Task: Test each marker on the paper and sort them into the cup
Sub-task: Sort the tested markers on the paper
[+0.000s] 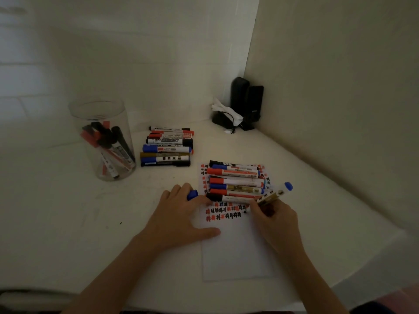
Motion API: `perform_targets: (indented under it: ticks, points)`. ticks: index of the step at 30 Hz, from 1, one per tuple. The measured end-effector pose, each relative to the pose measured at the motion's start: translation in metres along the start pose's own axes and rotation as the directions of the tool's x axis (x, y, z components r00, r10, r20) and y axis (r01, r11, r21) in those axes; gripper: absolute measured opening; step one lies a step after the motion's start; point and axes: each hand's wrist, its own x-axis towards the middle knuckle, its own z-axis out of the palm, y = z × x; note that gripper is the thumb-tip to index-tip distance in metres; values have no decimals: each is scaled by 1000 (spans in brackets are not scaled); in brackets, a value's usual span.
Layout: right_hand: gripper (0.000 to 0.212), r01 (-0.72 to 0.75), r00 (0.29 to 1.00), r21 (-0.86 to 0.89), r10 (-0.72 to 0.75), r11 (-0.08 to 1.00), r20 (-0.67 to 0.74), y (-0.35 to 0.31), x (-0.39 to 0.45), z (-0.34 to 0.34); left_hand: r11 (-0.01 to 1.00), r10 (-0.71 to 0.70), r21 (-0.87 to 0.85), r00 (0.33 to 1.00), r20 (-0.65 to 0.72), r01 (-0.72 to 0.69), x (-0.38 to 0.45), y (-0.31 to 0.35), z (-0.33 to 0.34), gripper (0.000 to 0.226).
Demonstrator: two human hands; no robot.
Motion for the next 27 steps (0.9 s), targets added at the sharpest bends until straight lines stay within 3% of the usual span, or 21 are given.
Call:
perform_targets:
  ticks: [6, 19, 24, 27]
  points:
    - [8, 28, 999, 19, -29, 999, 38, 1, -1, 1, 1000, -4, 1, 1000, -17, 4, -1, 0, 0, 88]
    - [15, -11, 1000, 24, 10, 1000, 11, 1, -1, 1, 1000, 21, 4, 999, -39, -21, 0, -1, 2, 89]
    - [10, -28, 1000, 20, 28, 999, 3, 1, 0, 3, 999, 48, -9, 996, -71, -48, 2, -6, 6, 72]
    - [10, -55, 998, 54, 55, 997, -9, 1, 0, 2, 981, 36, -184, 989, -144, -62, 2, -7, 7, 34]
